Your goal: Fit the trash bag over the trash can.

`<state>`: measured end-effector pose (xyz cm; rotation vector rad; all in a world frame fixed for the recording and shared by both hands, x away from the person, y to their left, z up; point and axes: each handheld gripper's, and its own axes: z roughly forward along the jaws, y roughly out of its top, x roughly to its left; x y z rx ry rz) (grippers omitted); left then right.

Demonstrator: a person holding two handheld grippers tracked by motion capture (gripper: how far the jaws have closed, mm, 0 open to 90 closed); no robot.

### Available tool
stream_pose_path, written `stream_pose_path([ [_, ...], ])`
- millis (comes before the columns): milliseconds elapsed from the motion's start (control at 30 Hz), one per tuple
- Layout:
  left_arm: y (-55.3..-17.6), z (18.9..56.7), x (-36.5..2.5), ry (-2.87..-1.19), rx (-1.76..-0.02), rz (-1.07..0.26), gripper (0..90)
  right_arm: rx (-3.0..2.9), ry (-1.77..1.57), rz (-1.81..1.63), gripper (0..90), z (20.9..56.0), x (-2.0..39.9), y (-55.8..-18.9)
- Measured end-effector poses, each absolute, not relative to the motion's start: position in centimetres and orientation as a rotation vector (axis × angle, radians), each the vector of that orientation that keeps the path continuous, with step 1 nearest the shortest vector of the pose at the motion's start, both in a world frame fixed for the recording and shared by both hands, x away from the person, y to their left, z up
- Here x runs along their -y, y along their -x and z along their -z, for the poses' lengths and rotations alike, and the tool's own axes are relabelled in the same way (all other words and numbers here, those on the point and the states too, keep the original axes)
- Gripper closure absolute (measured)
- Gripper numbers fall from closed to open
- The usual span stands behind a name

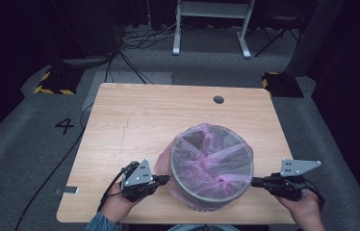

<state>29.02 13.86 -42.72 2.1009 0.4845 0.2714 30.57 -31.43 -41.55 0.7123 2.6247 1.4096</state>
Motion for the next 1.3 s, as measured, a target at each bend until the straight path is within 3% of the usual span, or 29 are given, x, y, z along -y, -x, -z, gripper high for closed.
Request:
stream_pose_path([
  [233,-30.3,45.2,-13.9,-2.235,-0.563,-0.245,90.0,-2.722,-0.798,-1.239,90.0,44.9,30.6,-31.7],
  [467,-29.8,46.3,-14.4,-2.270,-0.506,-0.081,89.8,-2.786,-0.880,-1.149,90.0,46.6,31.2,-31.5],
  [500,-29.6,46.1,-14.7,-2.252,-0.497,-0.074,86.2,-2.790,-0.881,-1.156,88.8,46.5,31.5,-31.2],
  [600,-29.4,44.9,-15.3,-2.136,-0.514,-0.107,49.8,-2.735,-0.853,-1.211,48.9,45.7,31.9,-30.5],
  [633,-29.4,44.6,-15.4,-2.108,-0.517,-0.098,40.6,-2.675,-0.800,-1.250,43.7,45.0,31.9,-29.9],
  [700,-29.5,43.6,-15.3,-2.055,-0.510,-0.111,33.0,-2.618,-0.706,-1.331,40.1,43.6,31.6,-29.0],
  [767,-29.7,42.8,-14.9,-2.016,-0.496,-0.142,30.4,-2.589,-0.620,-1.383,44.9,42.2,31.0,-28.3],
  [1000,-30.6,42.0,-13.1,-2.038,-0.458,-0.153,26.4,-2.575,-0.507,-1.422,83.4,39.2,29.4,-28.4],
  [1067,-30.5,41.9,-12.9,-2.040,-0.418,-0.137,27.8,-2.588,-0.521,-1.436,88.3,39.3,29.3,-28.8],
  [1200,-29.8,41.3,-13.4,-2.026,-0.376,-0.172,69.1,-2.605,-0.530,-1.437,89.8,39.5,29.0,-29.1],
  [1300,-29.6,41.1,-14.0,-2.024,-0.422,-0.227,86.0,-2.601,-0.557,-1.440,90.0,39.6,29.3,-29.3],
])
